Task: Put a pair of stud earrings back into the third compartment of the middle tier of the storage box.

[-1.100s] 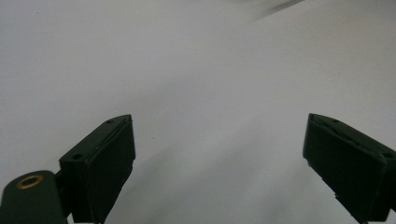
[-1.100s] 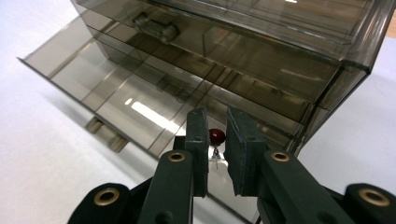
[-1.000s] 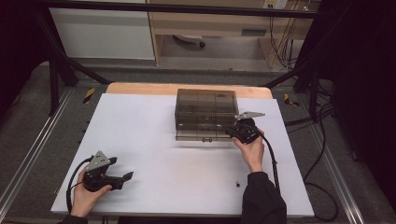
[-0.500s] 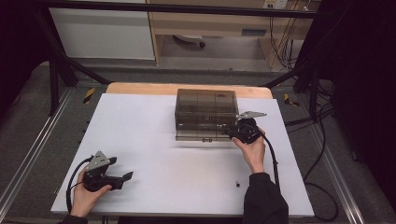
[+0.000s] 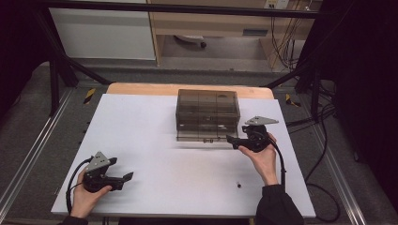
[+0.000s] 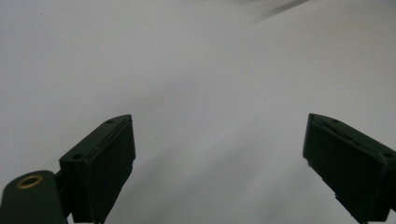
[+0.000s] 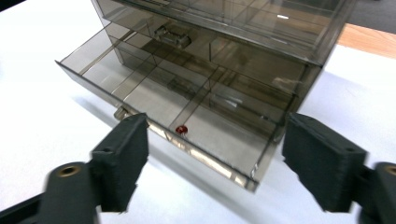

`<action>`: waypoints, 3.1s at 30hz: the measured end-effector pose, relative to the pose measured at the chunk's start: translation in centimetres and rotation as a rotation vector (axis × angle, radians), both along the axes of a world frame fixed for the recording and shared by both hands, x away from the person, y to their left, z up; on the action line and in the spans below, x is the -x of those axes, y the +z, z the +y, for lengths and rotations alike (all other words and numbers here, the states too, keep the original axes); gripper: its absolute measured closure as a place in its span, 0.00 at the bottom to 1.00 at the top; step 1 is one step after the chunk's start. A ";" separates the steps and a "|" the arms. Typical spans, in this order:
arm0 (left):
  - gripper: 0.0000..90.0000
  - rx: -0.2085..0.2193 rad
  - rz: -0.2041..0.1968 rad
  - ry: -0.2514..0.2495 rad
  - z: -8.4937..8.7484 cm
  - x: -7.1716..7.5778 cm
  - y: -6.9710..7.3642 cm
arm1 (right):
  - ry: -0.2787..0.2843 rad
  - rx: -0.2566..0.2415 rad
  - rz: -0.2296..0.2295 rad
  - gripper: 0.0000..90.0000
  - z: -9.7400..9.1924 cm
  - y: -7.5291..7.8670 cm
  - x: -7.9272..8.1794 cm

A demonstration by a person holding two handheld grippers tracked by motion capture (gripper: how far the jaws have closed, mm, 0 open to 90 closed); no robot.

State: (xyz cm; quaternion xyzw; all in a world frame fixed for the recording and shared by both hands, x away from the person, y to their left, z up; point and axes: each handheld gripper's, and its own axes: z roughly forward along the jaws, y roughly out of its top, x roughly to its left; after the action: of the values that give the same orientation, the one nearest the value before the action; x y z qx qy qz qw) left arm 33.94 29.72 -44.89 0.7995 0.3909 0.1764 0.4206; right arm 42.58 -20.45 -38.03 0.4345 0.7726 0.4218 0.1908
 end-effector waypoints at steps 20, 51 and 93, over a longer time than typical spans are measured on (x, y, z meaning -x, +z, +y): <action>0.10 0.004 -0.001 0.003 0.0 0.0 0.0 | -0.004 -0.031 0.047 0.05 -2.5 -2.7 6.0; 0.10 0.005 -0.003 -0.001 0.0 0.1 0.1 | 0.107 0.003 0.144 0.47 -2.4 -6.7 10.8; 0.10 0.002 -0.005 -0.005 -0.1 0.1 0.1 | 0.138 0.038 0.185 0.90 -2.2 -6.9 11.0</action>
State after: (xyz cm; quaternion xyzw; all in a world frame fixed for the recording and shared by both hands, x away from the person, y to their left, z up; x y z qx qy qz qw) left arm 33.84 29.65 -44.81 0.7996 0.3883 0.1769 0.4227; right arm 31.53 -22.69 -44.97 0.4138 0.8228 0.3773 0.0974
